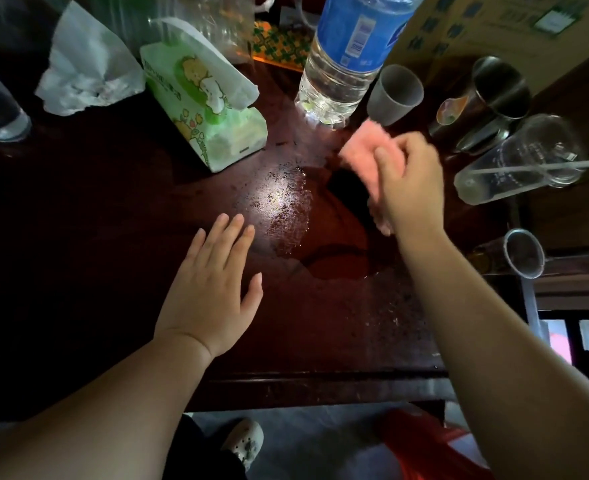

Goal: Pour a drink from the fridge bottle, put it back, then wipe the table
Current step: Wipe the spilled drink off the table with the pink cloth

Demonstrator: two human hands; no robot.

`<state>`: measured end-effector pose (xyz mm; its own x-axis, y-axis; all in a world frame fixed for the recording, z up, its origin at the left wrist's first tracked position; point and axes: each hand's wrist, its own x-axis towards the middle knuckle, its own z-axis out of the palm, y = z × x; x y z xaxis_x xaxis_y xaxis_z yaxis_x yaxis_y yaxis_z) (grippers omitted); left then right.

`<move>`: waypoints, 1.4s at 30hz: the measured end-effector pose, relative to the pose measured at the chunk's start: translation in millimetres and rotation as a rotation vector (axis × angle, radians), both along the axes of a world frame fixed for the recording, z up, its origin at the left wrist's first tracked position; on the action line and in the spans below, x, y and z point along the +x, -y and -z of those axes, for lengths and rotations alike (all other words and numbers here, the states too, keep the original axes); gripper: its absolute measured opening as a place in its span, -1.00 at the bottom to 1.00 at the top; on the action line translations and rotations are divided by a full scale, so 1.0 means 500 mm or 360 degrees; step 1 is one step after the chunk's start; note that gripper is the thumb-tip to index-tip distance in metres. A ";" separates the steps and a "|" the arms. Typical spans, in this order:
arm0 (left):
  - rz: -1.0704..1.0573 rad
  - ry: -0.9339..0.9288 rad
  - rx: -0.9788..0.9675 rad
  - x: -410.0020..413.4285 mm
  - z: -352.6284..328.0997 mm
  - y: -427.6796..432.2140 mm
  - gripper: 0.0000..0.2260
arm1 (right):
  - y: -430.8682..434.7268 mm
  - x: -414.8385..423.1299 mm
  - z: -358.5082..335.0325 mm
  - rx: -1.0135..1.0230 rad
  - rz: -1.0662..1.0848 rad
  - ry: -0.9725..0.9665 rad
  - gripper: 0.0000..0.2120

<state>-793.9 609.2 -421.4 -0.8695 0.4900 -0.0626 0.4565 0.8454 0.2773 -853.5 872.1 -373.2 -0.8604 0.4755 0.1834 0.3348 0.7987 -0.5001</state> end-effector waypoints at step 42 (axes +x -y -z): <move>-0.0006 0.0029 0.0011 0.000 -0.002 -0.002 -0.44 | -0.133 -0.024 -0.011 0.0420 -0.0481 0.0333 -0.69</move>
<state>-794.0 610.0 -420.3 -0.8699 0.4874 -0.0751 0.4484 0.8451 0.2910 -865.5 938.4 -367.9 -0.9849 0.1573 0.0717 0.1390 0.9672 -0.2125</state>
